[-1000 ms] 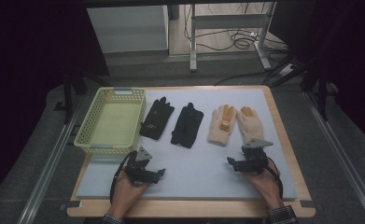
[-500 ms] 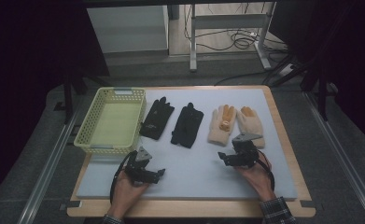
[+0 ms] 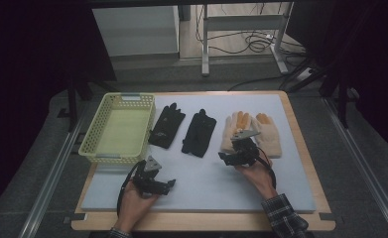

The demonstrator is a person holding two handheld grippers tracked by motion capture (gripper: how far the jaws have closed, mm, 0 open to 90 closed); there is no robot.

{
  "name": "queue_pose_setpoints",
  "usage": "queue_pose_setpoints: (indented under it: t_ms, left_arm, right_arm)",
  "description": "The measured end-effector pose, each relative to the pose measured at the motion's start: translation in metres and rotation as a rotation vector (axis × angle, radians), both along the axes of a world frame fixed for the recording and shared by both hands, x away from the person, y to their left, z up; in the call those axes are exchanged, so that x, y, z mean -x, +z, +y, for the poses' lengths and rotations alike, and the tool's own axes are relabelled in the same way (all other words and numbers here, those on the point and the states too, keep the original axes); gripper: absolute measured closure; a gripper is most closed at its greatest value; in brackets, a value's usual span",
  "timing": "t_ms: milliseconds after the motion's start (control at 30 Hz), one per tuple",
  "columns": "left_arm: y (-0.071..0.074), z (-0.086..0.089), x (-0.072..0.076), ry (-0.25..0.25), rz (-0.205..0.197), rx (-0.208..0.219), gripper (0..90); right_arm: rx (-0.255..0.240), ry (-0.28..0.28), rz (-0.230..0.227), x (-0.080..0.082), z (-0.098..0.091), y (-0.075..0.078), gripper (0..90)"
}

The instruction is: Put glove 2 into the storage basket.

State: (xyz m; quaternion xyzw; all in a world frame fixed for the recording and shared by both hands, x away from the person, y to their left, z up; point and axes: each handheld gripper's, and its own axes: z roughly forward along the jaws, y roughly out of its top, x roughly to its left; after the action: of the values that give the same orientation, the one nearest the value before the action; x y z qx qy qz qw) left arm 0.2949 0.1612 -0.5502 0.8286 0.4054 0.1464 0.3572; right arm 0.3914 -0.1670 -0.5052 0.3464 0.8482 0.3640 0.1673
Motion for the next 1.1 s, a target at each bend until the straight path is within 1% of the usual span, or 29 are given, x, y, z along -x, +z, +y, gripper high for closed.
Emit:
queue_pose_setpoints:
  t_ms: [133,233,333,500,667,800,867,900,1033,1100]
  left_arm:
    - [0.0,0.0,0.0,0.0,0.0,0.0,9.4]
    - [0.0,0.0,0.0,0.0,0.0,0.0,9.4]
    - [0.0,0.0,0.0,-0.001,0.0,0.0,9.4]
    - [0.0,0.0,0.0,-0.001,0.0,-0.001,9.4]
    - [0.0,0.0,0.0,0.0,-0.001,-0.001,9.4]
    - [0.0,0.0,0.0,0.001,-0.001,0.001,9.4]
    - [0.0,0.0,0.0,-0.001,0.0,-0.002,9.4]
    - [0.0,0.0,0.0,-0.001,0.0,-0.001,9.4]
    - [0.0,0.0,0.0,0.0,0.0,0.002,9.4]
    - [0.0,0.0,0.0,0.001,0.001,0.002,9.4]
  right_arm:
    - [0.007,0.007,-0.007,-0.009,0.012,0.001,28.6]
    - [0.003,0.01,-0.008,-0.017,0.023,0.001,28.8]
    - [0.019,0.02,-0.018,-0.026,0.034,0.002,28.8]
    - [0.012,0.023,-0.018,-0.039,0.05,0.004,28.0]
    - [0.013,0.027,0.002,-0.054,0.065,0.001,24.2]
    - [0.017,0.04,0.011,-0.065,0.077,-0.004,19.3]
    - [0.026,0.033,0.015,-0.071,0.082,-0.007,16.6]
    - [0.03,0.02,0.02,-0.075,0.086,-0.01,15.3]
    - [0.042,-0.012,0.026,-0.085,0.095,-0.015,12.6]
    - [0.049,-0.022,0.038,-0.091,0.098,-0.019,10.8]
